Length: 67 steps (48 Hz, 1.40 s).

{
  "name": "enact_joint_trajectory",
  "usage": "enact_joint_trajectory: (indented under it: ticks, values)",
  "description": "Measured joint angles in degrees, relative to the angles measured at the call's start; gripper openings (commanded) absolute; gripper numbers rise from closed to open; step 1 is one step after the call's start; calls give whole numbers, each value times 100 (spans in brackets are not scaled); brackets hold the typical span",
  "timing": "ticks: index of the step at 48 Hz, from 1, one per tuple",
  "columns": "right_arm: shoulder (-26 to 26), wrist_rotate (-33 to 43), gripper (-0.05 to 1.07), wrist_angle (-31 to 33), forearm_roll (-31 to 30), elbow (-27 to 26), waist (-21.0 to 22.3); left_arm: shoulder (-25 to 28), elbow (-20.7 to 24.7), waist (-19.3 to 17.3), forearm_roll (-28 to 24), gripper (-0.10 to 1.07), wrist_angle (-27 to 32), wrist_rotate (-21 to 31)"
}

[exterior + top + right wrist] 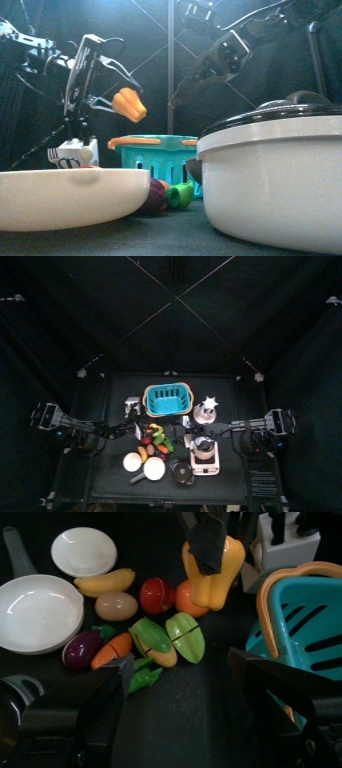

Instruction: Drop squash into basket

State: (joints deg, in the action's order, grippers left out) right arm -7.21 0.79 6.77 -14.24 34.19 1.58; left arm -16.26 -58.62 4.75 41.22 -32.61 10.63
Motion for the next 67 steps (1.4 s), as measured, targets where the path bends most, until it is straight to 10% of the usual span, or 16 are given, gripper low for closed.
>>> enact_joint_trajectory:
  ticks: [17, 45, 67]
  values:
    - [-589, 0, 104, -237, -26, 431, 9, -149, -9, -114, -193, 62, -9, -9]
    - [-545, 0, 101, -1239, 70, 844, 53, 299, 492, -1564, -439, 62, -439, 9]
    - [-536, 0, 67, -1274, 114, 923, 44, 747, 1028, -1881, -457, 62, -448, 9]
